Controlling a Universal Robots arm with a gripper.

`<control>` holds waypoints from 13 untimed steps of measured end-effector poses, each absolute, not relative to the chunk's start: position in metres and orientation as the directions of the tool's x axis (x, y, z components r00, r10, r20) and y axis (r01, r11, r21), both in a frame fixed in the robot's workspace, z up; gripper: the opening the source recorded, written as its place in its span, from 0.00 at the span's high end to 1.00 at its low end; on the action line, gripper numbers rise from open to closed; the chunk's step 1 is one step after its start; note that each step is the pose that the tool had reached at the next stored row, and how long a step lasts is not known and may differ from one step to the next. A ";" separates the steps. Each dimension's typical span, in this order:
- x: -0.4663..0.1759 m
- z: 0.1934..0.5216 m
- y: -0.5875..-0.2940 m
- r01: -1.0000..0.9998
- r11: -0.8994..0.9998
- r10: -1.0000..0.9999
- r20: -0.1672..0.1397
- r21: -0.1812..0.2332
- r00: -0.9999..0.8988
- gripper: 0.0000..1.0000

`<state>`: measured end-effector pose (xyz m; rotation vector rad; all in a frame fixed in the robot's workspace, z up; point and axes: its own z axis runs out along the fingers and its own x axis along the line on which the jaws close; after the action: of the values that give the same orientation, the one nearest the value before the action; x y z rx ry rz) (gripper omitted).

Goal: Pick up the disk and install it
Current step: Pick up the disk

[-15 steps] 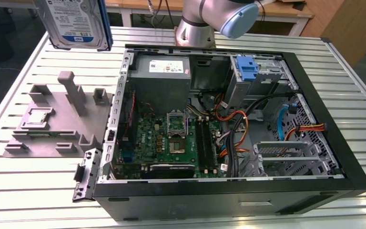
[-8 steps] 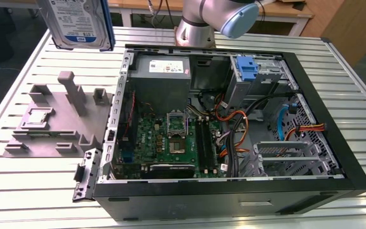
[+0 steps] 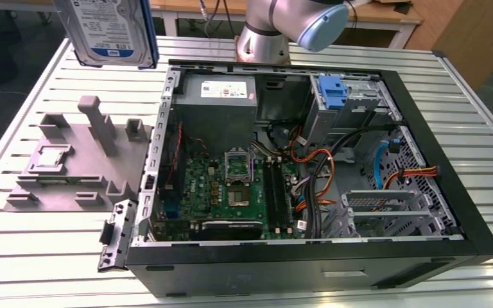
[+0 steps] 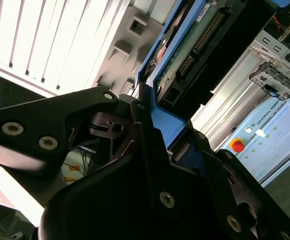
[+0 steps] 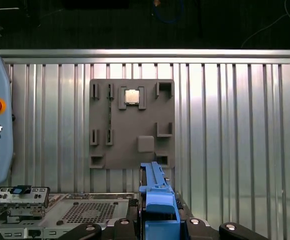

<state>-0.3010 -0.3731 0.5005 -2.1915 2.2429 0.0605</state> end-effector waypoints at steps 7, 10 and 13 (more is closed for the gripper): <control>-0.296 0.500 -0.373 -0.999 0.023 -0.999 -0.031 0.024 -0.023 0.63; -0.294 0.500 -0.373 -0.999 0.023 -0.999 -0.031 0.024 -0.024 0.63; -0.292 0.501 -0.373 -0.999 0.023 -0.999 -0.031 0.024 -0.023 0.63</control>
<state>-0.2918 -0.3731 0.5005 -2.1916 2.2429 0.0605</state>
